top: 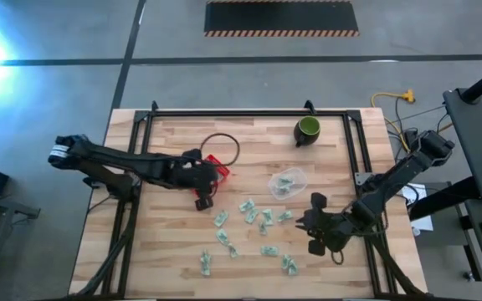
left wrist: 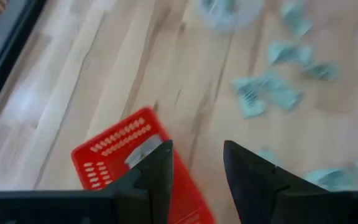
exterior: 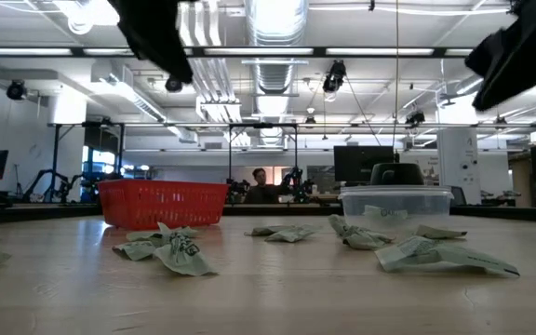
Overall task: Pick and place items into bin
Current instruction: Put the stevia packet into the transparent bin
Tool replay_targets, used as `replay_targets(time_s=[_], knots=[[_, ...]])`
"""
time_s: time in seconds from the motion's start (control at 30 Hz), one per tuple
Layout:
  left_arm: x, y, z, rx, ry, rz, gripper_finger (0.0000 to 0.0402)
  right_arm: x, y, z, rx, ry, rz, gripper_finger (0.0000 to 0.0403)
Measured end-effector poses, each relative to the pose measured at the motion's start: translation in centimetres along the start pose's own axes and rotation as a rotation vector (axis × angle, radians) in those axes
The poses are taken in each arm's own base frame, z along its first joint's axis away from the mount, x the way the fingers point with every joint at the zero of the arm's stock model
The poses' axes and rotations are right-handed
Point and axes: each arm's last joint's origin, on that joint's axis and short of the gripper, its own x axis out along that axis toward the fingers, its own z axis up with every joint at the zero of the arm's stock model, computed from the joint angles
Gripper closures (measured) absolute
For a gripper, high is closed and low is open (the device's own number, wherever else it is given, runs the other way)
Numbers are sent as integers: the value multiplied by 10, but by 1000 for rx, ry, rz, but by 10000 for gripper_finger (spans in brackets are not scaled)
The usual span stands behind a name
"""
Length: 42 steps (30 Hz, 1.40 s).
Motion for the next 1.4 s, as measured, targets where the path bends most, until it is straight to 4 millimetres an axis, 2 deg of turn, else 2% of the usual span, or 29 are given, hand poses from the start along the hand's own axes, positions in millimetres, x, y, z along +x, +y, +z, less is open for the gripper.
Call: replay_targets(time_s=[0.17,0.4,0.67,1.0,1.4], knots=[[-29,-6,1,-45,-117,-85,277,17,-6,6,-21,26,-23,312],[-48,-15,-2,-79,-197,-124,277,37,-19,9,-41,101,-51,263],[-44,-22,-3,-95,-202,-84,277,58,-21,4,-93,179,-59,239],[-37,-26,-3,-105,-189,-79,277,76,-17,-4,-202,222,-45,242],[-38,-28,-1,-115,-208,-93,277,94,-22,-7,-159,260,-54,234]])
